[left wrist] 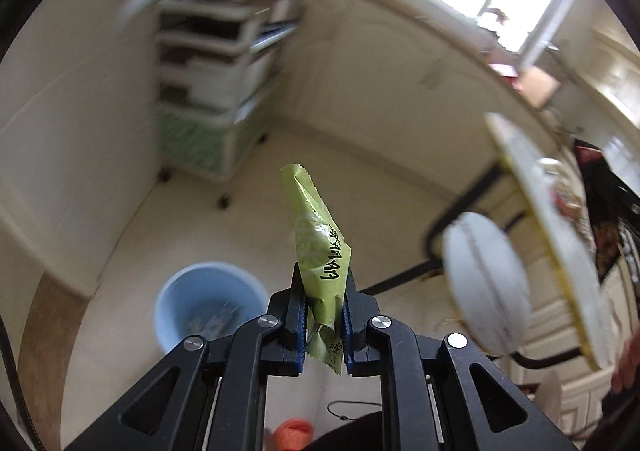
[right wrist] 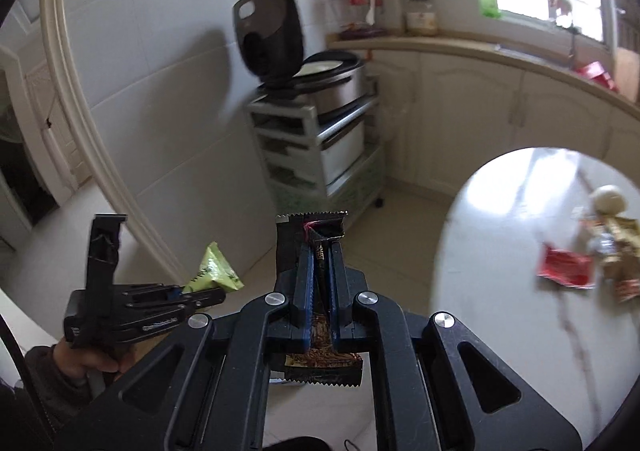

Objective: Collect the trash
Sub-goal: 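Carry both packets over the blue bucket and open both tools, then bring both open tools back over the table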

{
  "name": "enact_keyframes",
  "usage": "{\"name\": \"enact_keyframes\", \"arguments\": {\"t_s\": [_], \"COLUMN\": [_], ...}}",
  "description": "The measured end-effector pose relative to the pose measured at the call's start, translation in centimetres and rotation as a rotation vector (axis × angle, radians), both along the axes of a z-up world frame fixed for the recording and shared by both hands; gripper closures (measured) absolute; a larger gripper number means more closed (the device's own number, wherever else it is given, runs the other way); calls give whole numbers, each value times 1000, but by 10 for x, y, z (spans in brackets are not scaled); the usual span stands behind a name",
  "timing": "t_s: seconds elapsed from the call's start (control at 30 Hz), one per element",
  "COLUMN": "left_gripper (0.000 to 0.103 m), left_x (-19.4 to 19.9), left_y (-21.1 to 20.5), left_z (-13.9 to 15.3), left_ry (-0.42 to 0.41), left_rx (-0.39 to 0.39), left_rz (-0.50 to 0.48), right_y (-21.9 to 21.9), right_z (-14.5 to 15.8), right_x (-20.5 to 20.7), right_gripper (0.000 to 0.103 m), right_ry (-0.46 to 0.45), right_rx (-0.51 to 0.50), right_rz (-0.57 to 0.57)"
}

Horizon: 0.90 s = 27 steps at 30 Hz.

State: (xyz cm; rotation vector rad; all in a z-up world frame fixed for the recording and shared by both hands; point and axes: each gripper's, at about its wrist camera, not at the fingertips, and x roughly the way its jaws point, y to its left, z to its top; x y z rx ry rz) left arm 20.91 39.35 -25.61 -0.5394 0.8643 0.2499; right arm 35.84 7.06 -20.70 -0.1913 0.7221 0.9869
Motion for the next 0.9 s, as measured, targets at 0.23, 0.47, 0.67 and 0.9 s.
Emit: {"name": "enact_keyframes", "arguments": {"t_s": [0.23,0.47,0.67,0.9], "left_gripper": [92,72,49,47], "left_x": [-2,34,32,17], "left_y": [45,81,105,111], "left_z": [-46,-68,-74,-66], "left_ry": [93,185,238,204], "left_rx": [-86,-141,-157,-154], "left_rz": [58,118,220,284], "right_y": [90,157,197,223], "right_z": [-66,-131,-173,-201], "right_x": [-11,-11,-15,-18], "right_gripper": [96,96,96,97], "right_ry": [72,128,156,185], "right_rx": [-92,-201,-276,-320], "right_rz": [108,168,199,211]}}
